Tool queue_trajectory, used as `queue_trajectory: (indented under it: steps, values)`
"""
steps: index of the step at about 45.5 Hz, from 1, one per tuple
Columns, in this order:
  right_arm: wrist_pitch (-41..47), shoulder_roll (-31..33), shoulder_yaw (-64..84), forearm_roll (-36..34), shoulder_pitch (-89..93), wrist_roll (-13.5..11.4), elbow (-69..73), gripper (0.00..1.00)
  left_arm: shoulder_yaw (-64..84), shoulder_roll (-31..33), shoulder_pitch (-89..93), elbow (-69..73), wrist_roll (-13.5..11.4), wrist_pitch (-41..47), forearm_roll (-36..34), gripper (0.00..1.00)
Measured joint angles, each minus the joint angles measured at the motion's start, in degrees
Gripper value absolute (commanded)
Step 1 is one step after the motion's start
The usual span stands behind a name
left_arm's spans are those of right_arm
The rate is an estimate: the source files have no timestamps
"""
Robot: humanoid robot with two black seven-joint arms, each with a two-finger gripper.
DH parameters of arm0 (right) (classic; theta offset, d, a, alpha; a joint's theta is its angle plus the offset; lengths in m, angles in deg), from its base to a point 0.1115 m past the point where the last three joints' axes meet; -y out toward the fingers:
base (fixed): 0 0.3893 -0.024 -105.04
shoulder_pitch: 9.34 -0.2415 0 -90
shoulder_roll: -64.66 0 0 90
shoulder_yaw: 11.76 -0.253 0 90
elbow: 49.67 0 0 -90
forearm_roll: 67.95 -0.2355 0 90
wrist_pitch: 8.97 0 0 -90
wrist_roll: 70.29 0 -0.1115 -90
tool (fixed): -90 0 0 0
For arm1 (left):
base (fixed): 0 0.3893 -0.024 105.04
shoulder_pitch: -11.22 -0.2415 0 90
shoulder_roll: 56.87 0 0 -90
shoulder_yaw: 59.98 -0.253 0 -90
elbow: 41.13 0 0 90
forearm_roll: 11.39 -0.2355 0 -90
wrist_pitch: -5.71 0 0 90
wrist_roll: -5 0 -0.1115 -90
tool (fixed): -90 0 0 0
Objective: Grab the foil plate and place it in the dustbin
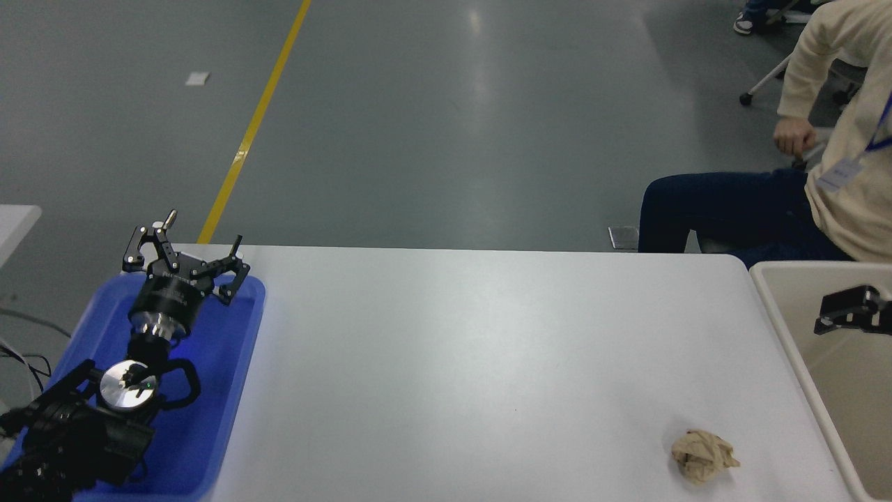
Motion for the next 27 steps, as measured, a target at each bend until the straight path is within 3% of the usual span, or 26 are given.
queue_trajectory:
  steps: [27]
  values:
    - [6.42, -18.0, -4.11, -2.5, -21.51, -0.07, 7.48, 1.0, 0.0, -0.02, -0.01, 0.08, -0.07, 0.05, 0.0, 1.0]
